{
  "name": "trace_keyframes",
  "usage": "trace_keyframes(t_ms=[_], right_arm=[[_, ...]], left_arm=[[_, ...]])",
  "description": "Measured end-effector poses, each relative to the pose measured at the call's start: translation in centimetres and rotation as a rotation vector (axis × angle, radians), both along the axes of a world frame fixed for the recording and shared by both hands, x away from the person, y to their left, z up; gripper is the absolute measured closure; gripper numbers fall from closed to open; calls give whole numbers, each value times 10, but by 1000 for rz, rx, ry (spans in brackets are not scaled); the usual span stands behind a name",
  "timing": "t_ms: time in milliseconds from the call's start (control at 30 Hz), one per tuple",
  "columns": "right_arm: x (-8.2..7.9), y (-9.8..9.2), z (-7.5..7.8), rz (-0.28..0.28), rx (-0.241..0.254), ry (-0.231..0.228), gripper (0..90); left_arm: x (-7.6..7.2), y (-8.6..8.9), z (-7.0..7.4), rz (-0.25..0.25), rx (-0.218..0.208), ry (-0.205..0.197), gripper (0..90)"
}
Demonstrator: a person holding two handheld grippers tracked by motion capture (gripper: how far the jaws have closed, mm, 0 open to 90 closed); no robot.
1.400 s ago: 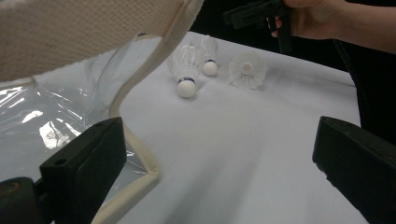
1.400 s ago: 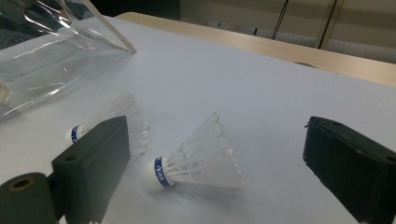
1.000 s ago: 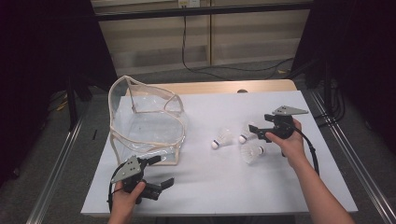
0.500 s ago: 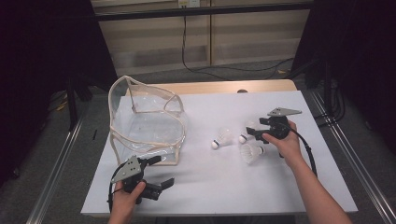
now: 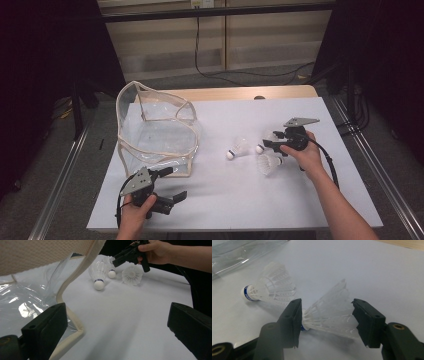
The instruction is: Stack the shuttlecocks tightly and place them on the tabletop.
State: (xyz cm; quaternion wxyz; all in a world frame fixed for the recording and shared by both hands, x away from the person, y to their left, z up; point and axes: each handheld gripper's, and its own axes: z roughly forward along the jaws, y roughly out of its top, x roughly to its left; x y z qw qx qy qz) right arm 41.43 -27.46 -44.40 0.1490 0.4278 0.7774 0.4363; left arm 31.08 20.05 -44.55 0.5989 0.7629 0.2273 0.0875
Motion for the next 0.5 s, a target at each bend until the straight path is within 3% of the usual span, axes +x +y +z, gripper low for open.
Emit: trace_keyframes(t_ms=[433, 500], right_arm=[[-4, -2, 1, 47, -10, 56, 678], [-5, -4, 3, 63, -8, 69, 749]], left_arm=[[0, 0, 0, 2, 1, 0, 31], [0, 0, 0, 0, 0, -1, 31]])
